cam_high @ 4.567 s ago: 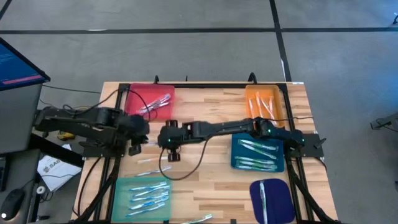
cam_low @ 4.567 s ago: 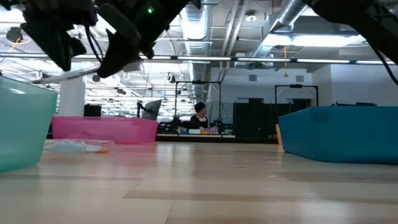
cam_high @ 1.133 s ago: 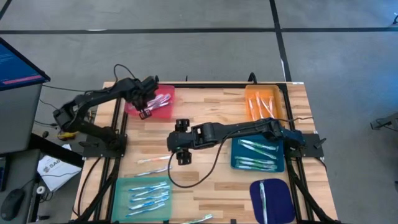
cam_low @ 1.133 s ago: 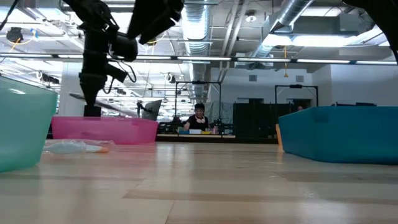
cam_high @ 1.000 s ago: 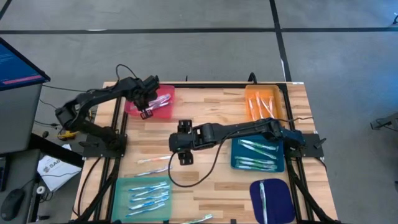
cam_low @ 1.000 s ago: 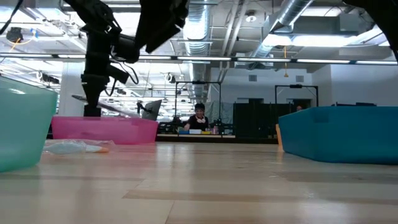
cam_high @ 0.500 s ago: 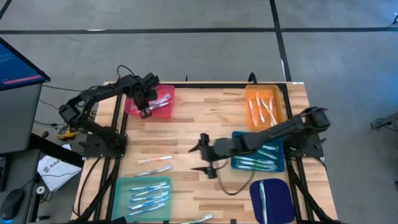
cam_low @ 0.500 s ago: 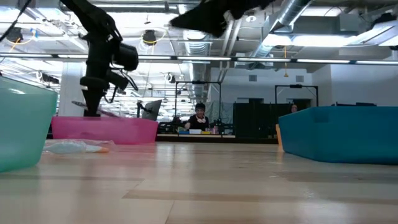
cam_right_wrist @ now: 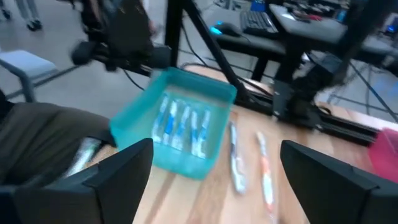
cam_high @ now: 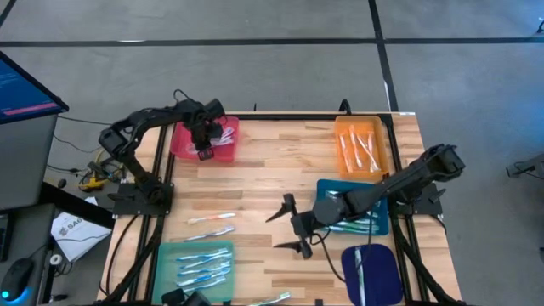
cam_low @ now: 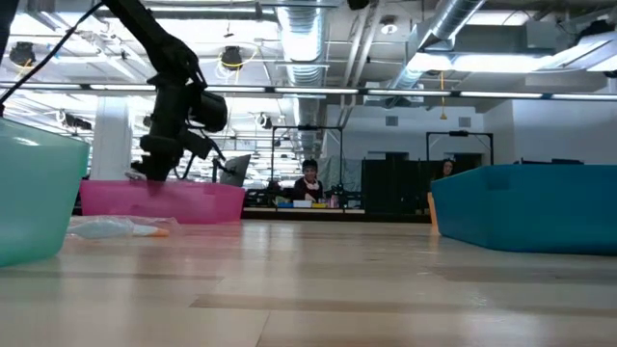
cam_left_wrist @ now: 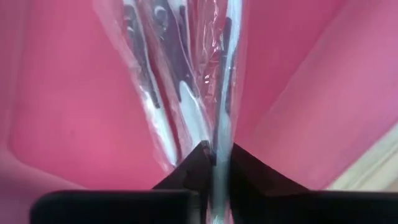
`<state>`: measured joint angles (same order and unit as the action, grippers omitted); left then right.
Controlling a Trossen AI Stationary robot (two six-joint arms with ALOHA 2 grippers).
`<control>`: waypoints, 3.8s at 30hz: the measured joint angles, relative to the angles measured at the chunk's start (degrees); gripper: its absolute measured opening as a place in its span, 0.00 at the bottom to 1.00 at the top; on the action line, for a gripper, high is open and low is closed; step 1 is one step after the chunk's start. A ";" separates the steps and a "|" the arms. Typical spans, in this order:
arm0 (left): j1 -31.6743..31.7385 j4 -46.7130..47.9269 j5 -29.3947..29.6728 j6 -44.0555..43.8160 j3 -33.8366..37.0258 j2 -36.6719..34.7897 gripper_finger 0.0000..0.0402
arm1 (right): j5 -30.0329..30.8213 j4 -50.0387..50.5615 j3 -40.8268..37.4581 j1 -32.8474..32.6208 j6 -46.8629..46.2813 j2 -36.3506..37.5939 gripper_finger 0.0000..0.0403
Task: Pick & Place Toothbrushes
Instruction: Put the violet toothbrush into the pink bin, then put the orange toothbrush into the orange bin
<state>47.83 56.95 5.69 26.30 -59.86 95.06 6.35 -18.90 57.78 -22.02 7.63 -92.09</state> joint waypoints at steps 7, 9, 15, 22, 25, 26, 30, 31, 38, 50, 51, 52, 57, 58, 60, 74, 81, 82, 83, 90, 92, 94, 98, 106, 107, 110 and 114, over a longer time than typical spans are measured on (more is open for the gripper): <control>0.04 -2.07 1.07 -1.55 0.00 -5.23 0.37 | 0.27 0.46 0.00 0.77 -0.47 -0.04 0.86; 0.04 -2.45 3.87 -2.55 0.00 -7.67 0.46 | 0.13 0.55 0.00 0.74 -0.58 -0.04 0.86; -0.24 -2.93 7.11 -4.03 0.00 -18.10 0.68 | 0.18 2.45 -0.01 0.44 -0.12 -0.04 0.86; -2.46 -8.86 -7.62 -11.06 0.00 -28.63 0.74 | 0.11 3.52 0.00 0.20 0.28 0.08 0.86; -5.12 -12.64 -13.21 -16.33 0.00 -31.19 0.74 | 0.14 3.48 0.00 0.57 0.27 0.11 0.86; -6.17 -13.47 -14.68 -17.82 0.00 -31.82 0.73 | 0.13 3.48 0.00 0.74 0.19 0.11 0.86; -11.85 -14.88 -16.77 -20.52 0.00 -33.70 0.72 | 0.13 3.59 0.00 0.83 -1.22 0.11 0.86; -13.25 -14.82 -16.81 -20.88 0.00 -33.93 0.72 | 0.13 3.69 0.00 0.85 -1.73 0.11 0.86; -23.45 -14.87 -16.87 -25.38 0.04 -34.06 0.72 | -0.05 5.25 -0.01 0.57 -5.62 0.11 0.86; -37.76 -19.81 -16.63 -33.12 6.91 -34.06 0.72 | -0.33 5.16 0.00 0.33 -5.61 0.11 0.86; -38.66 -20.47 -16.61 -33.83 7.66 -34.06 0.72 | -0.35 5.06 -0.01 0.29 -5.61 0.05 0.86; -39.52 -21.05 -16.63 -34.28 8.29 -34.06 0.72 | -0.35 4.96 0.00 0.28 -5.59 0.00 0.86; -43.72 -23.33 -16.37 -37.47 10.87 -34.06 0.72 | -0.35 4.96 -0.02 0.28 -5.59 -0.04 0.86; -44.52 -23.33 -16.04 -38.35 11.18 -34.06 0.72 | -0.35 4.89 -0.02 0.28 -5.59 -0.04 0.86; -46.14 -23.38 -15.62 -39.76 12.01 -34.06 0.72 | -0.33 4.68 0.00 0.30 -5.61 -0.04 0.86; -54.44 -22.16 -12.41 -51.01 23.19 -34.06 0.72 | -0.34 3.06 -0.13 0.33 -5.74 -2.39 0.86; -55.63 -22.14 -5.38 -50.03 25.55 -34.06 0.66 | -0.35 -2.59 -0.07 2.07 -5.73 -6.67 0.86; -56.07 -22.29 -4.40 -49.33 25.71 -34.04 0.65 | -0.32 -2.75 -0.07 2.21 -5.74 -6.69 0.86; -56.57 -22.36 -3.35 -49.12 25.93 -34.06 0.64 | -0.33 -2.93 -0.05 2.39 -5.74 -6.69 0.86; -60.14 -22.01 3.98 -48.83 29.00 -31.86 0.59 | -0.35 -2.93 -0.02 2.46 -6.64 -6.62 0.86; -60.37 -22.49 4.81 -49.35 29.37 -30.06 0.58 | -0.33 -2.87 -0.02 2.25 -6.64 -6.60 0.86; -60.43 -22.49 4.88 -49.50 29.49 -28.52 0.58 | -0.33 -2.80 -0.02 2.22 -6.64 -6.60 0.86; -62.17 -24.01 4.41 -49.58 29.49 -24.29 0.56 | -0.35 -2.77 -0.02 2.23 -6.64 -6.58 0.86; -66.09 -25.42 6.16 -49.68 29.18 -17.98 0.53 | -0.33 -2.56 -0.02 2.27 -6.64 -6.54 0.86; -66.26 -25.66 6.27 -49.68 29.22 -17.93 0.53 | -0.35 -2.56 -0.02 2.27 -6.64 -6.54 0.86; -66.41 -26.56 6.53 -49.68 29.28 -18.40 0.52 | -0.34 -2.56 -0.02 2.27 -6.64 -6.54 0.86; -66.45 -27.41 10.15 -49.52 29.38 -18.85 0.51 | -0.35 -2.56 -0.02 2.27 -6.64 -6.54 0.86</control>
<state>-18.61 29.55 15.84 -23.22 -30.48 76.21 6.00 -21.45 57.76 -19.75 0.99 -98.63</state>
